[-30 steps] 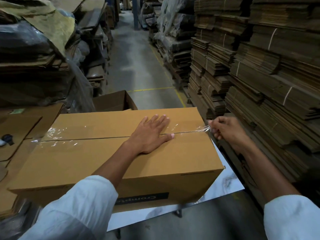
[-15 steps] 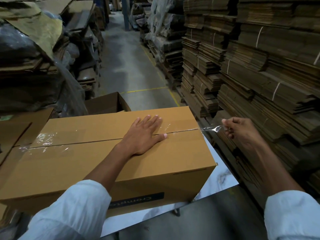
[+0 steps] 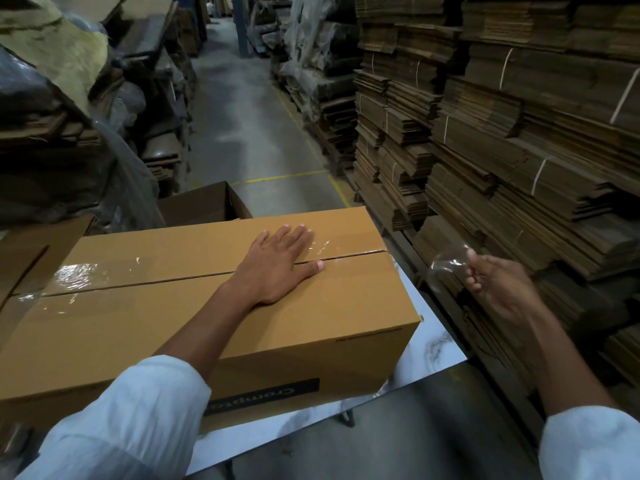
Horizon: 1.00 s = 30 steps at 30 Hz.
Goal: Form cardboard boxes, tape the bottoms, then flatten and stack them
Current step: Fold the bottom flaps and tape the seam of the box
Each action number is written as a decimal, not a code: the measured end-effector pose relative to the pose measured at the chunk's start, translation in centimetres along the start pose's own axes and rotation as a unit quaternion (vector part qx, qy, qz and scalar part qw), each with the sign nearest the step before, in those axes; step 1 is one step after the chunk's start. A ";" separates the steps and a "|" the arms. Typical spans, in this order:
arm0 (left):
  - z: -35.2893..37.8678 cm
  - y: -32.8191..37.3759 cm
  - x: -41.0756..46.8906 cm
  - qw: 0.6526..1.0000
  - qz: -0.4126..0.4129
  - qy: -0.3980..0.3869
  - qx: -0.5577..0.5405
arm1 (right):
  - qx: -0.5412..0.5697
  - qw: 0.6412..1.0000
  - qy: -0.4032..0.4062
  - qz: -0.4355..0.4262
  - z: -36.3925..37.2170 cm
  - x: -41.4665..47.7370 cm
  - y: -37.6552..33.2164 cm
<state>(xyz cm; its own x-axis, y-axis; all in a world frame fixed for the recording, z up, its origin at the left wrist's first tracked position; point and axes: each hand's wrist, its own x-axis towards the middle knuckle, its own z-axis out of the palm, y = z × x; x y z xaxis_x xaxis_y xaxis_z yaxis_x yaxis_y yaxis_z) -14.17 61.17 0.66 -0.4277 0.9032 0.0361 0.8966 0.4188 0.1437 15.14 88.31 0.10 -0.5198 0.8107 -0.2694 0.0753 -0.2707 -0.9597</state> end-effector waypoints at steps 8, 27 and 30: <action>-0.3 0.3 -0.2 1.000 -0.004 -0.003 -0.004 | -0.042 0.996 -0.013 -0.072 4.2 -0.5 -0.4; 0.1 0.2 -0.4 1.000 -0.016 0.013 -0.012 | 0.060 0.994 -0.087 0.038 11.5 0.3 -0.3; -0.3 -0.1 -0.3 0.999 -0.001 0.014 -0.030 | 0.082 0.995 -0.052 0.016 11.3 0.5 -0.5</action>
<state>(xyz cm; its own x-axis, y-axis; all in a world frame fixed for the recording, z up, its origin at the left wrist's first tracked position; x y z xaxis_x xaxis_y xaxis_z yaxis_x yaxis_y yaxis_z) -14.20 60.82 0.93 -0.4337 0.8988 0.0635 0.8873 0.4138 0.2035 5.20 82.94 1.33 -0.6047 0.7449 -0.2818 -0.0424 -0.3835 -0.9226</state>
